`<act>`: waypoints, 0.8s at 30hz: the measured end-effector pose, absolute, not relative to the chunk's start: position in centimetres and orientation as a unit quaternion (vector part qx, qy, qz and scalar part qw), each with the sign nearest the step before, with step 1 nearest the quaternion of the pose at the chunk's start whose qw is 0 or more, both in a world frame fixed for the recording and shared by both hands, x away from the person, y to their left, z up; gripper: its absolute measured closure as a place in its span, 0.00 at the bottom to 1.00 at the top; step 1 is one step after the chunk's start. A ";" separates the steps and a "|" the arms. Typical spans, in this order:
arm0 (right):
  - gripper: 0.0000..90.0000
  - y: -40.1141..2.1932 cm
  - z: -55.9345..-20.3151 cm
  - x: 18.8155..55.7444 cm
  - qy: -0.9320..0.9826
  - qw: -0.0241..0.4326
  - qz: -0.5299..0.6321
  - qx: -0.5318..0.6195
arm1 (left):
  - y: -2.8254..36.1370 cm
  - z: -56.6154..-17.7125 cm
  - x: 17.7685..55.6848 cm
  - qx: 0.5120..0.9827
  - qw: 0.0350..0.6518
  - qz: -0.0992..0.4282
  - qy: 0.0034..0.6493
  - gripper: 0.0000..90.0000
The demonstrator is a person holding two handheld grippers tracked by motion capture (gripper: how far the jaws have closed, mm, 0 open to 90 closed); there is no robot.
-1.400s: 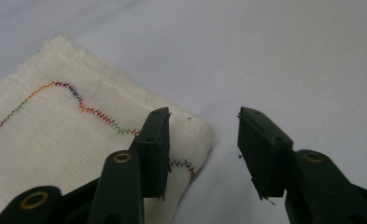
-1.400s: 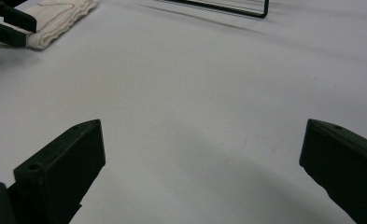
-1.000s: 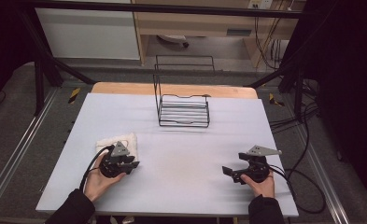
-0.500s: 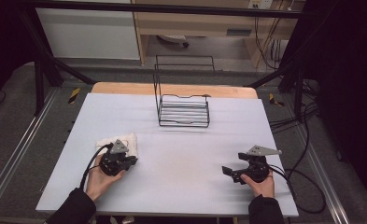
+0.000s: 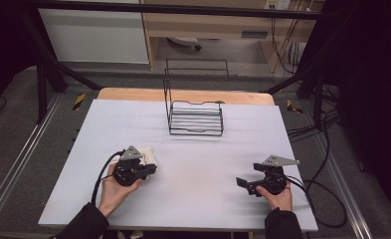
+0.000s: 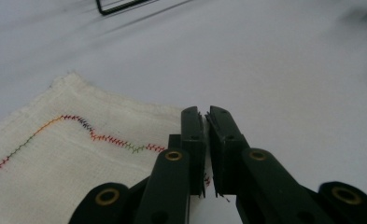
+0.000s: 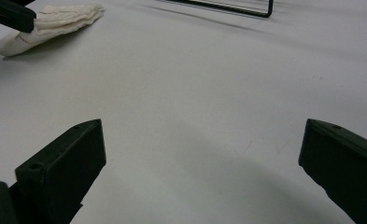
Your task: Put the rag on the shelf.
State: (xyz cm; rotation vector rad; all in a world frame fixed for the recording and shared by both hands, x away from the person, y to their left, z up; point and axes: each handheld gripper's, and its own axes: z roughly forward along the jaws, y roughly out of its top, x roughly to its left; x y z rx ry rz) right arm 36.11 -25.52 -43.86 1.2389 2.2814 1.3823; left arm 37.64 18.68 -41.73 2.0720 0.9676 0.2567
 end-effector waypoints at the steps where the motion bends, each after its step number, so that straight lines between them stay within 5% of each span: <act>1: 0.01 -25.5 -43.9 36.1 0.772 0.100 0.468 0.419 | 18.2 -41.7 37.6 0.823 0.408 0.099 0.382 0.94; 16: 0.02 -25.3 -43.8 36.1 0.773 0.099 0.469 0.416 | 13.9 -43.2 37.4 0.841 0.396 0.086 0.358 0.91; 23: 0.03 -24.7 -43.6 36.0 0.772 0.098 0.469 0.417 | 17.3 -41.1 37.5 0.832 0.414 0.113 0.352 0.61; 24: 0.03 -24.3 -43.6 36.0 0.772 0.100 0.469 0.417 | 18.0 -40.9 37.8 0.833 0.410 0.117 0.353 0.50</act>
